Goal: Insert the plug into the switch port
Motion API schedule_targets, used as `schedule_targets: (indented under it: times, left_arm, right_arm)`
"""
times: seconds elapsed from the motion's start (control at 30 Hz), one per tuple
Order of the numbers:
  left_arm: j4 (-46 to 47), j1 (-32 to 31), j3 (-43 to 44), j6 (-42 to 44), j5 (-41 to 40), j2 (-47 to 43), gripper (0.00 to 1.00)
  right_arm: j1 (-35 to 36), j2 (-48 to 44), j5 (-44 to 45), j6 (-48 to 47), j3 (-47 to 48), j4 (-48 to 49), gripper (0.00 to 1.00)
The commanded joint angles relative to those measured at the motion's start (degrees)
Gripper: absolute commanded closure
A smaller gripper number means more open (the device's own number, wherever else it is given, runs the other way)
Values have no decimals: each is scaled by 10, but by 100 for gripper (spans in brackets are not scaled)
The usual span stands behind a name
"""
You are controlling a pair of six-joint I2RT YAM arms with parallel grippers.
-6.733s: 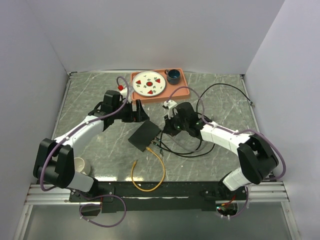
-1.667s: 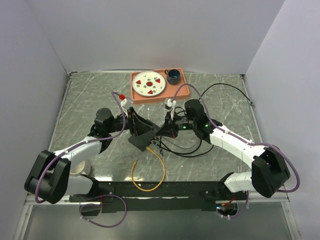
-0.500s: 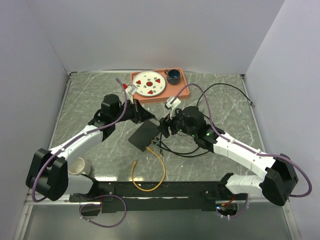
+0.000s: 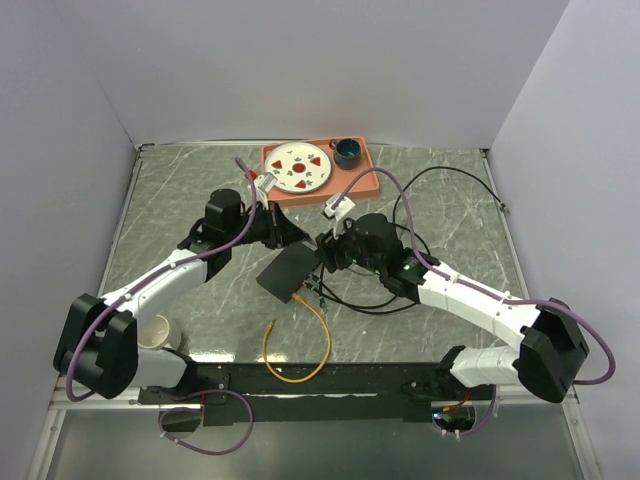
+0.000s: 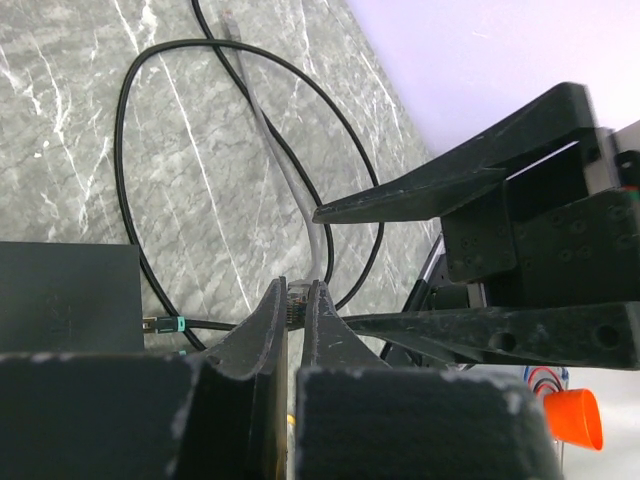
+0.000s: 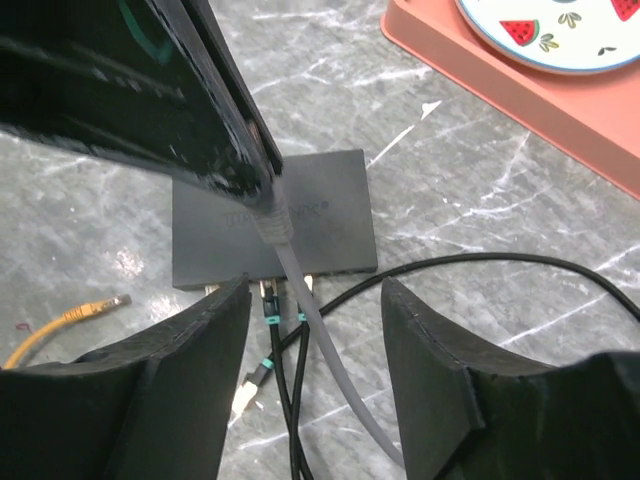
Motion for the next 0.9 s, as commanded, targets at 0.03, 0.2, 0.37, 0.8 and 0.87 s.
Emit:
schedule_targets:
  times: [0.03, 0.2, 0.37, 0.8, 0.87]
  left_arm:
    - [2, -4, 27, 3, 16, 7, 99]
    - [5, -4, 28, 0, 22, 9, 99]
    - [9, -5, 28, -3, 24, 10, 99]
    - [4, -5, 29, 2, 25, 15, 83]
    - [-8, -5, 31, 13, 6, 12, 32]
  right_arm:
    - [10, 18, 2, -1, 46, 37, 39]
    - [13, 28, -7, 0, 55, 46, 42]
    - [16, 42, -9, -3, 62, 41, 50]
    - [16, 45, 10, 5, 59, 40, 100]
    - [17, 46, 12, 5, 59, 38, 100]
